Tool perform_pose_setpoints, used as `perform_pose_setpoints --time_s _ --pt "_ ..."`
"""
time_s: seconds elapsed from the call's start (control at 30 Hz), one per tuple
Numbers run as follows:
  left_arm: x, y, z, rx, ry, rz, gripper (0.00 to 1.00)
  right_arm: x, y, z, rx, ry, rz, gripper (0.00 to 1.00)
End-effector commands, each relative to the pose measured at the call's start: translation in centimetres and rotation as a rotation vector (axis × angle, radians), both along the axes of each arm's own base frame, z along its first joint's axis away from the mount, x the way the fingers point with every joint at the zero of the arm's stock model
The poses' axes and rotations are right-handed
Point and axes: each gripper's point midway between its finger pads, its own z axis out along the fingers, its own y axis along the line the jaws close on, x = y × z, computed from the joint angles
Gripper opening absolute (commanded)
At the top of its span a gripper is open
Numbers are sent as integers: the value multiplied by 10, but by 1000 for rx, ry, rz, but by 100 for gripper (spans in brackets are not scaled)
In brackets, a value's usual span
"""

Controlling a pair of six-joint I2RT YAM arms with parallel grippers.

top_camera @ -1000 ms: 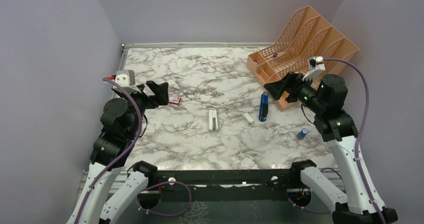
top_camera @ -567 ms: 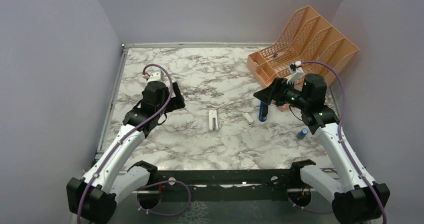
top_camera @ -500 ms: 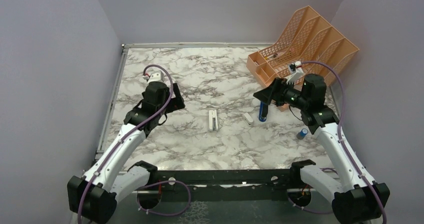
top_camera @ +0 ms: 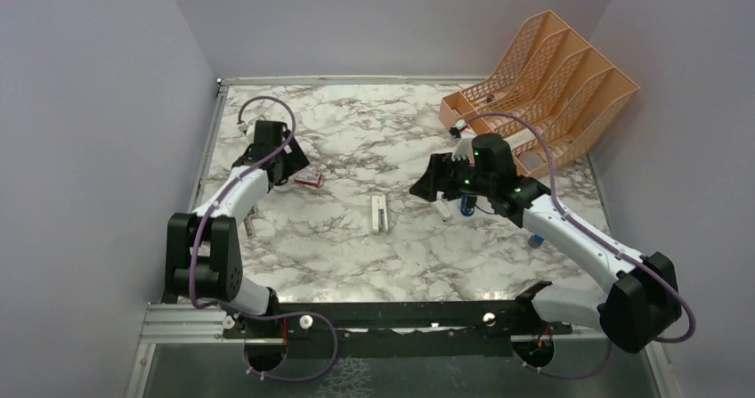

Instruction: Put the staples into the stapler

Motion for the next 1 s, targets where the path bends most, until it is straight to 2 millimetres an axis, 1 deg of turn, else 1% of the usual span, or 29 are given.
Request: perform_pose_setpoints --time_s 0.0,0.07,0.1,0.13,0.23,0.33,0.43,0.5,0.57,0.6,0.67,0.77,0.8,0.9,0.97 --pt "67 -2 13 -224 -94 -114 98 23 32 5 -56 -118 1 75" --pt "78 5 3 -254 -72 -116 90 32 51 -1 -95 -145 34 75" --pt "81 7 -7 -267 -46 -115 87 37 61 -4 -116 -159 51 75" --pt "83 7 -12 -278 -41 -120 83 43 71 -7 -137 -175 70 75" --pt "93 -2 -19 -321 -58 -176 74 54 96 -8 -180 -230 104 75" --pt "93 -11 -30 -362 -32 -214 72 59 111 -5 -179 -262 129 75" --pt "83 -17 -41 -398 3 -222 70 61 117 -9 -185 -272 148 75" --pt "76 -18 -50 -410 30 -205 63 63 120 -16 -201 -273 160 75" --pt "72 -23 -56 -427 47 -223 54 65 124 -25 -220 -277 185 68" --pt "69 -26 -58 -440 57 -236 49 67 126 -32 -235 -272 195 65" --pt "65 -36 -60 -459 70 -269 43 71 131 -39 -250 -285 228 61" --pt "55 -51 -62 -458 97 -304 41 75 143 -45 -243 -321 288 59" --pt "52 -53 -63 -460 103 -305 41 74 148 -48 -235 -330 316 59" --pt "35 -77 -66 -492 141 -347 41 73 163 -61 -223 -366 396 60" --pt "25 -87 -66 -506 154 -359 41 76 171 -70 -253 -411 427 64"
